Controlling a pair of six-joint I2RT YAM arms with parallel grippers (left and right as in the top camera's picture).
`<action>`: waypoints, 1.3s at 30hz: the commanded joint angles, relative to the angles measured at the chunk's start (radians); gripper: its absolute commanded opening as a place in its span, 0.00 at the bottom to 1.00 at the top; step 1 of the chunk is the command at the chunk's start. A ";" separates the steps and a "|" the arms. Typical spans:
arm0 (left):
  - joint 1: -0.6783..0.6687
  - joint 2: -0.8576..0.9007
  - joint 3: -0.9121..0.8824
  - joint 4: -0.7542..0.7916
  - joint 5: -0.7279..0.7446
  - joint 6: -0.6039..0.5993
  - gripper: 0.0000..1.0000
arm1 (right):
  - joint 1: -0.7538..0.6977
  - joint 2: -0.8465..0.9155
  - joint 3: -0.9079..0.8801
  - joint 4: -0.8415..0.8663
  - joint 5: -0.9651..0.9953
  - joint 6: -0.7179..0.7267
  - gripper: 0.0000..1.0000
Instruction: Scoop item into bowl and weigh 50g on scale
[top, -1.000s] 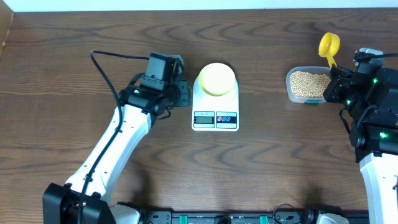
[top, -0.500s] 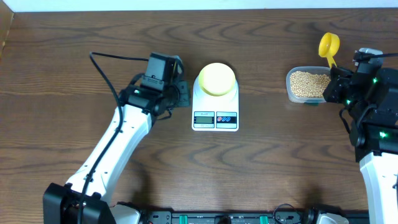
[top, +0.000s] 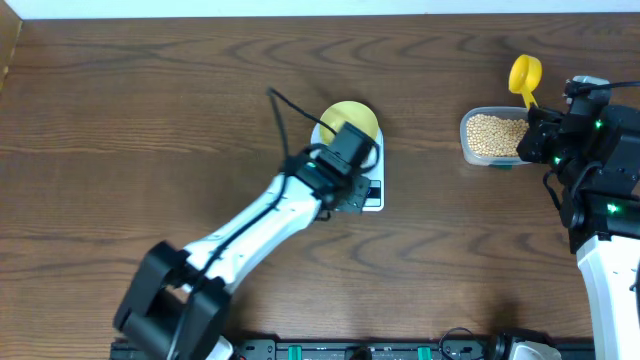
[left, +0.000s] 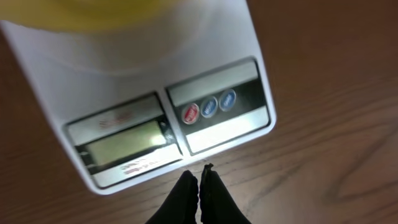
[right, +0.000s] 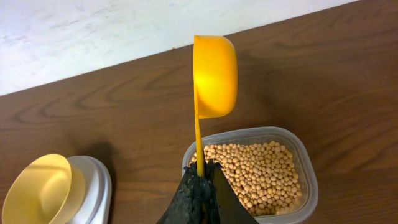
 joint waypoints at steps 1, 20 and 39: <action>-0.023 0.055 -0.011 0.019 -0.045 0.042 0.07 | -0.005 -0.002 0.018 0.003 -0.025 -0.018 0.01; -0.027 0.194 -0.011 0.188 -0.131 0.237 0.07 | -0.005 -0.002 0.018 -0.009 -0.025 -0.018 0.01; -0.027 0.195 -0.013 0.151 -0.149 0.250 0.08 | -0.005 -0.002 0.018 -0.013 -0.025 -0.018 0.01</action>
